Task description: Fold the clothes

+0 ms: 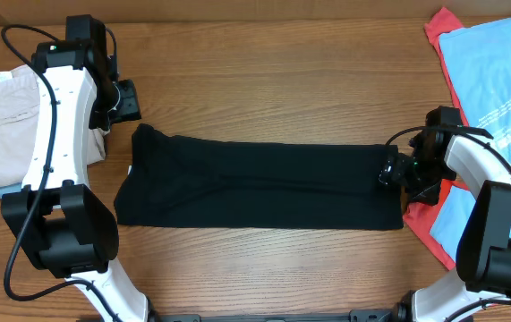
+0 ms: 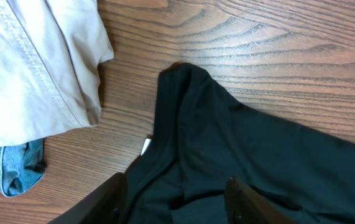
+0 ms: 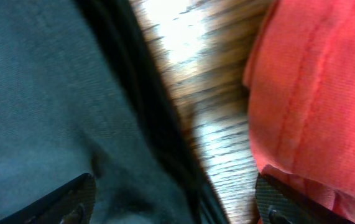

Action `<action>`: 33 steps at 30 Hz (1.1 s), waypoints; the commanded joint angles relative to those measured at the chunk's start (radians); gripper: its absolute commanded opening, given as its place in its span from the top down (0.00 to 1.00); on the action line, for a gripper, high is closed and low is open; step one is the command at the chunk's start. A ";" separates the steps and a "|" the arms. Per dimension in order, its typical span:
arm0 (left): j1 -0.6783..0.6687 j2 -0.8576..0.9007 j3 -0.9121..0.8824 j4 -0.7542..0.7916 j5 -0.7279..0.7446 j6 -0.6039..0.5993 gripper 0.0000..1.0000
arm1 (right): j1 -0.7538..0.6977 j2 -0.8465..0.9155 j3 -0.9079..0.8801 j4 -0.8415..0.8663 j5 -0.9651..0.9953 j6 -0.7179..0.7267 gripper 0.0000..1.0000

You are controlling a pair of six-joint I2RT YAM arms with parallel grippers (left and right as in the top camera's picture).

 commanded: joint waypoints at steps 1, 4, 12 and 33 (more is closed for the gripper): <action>0.003 0.006 0.000 -0.003 0.008 0.001 0.46 | 0.005 0.019 0.014 0.002 -0.042 -0.012 0.15; 0.003 0.006 0.000 -0.003 0.008 0.005 0.46 | 0.005 0.005 0.049 -0.034 -0.014 0.012 0.14; 0.003 0.006 0.000 -0.002 0.008 0.004 0.46 | 0.005 -0.061 0.112 -0.071 -0.009 0.014 0.13; 0.003 0.006 0.000 -0.007 0.008 0.004 0.46 | 0.082 -0.014 0.003 0.050 0.000 0.023 0.13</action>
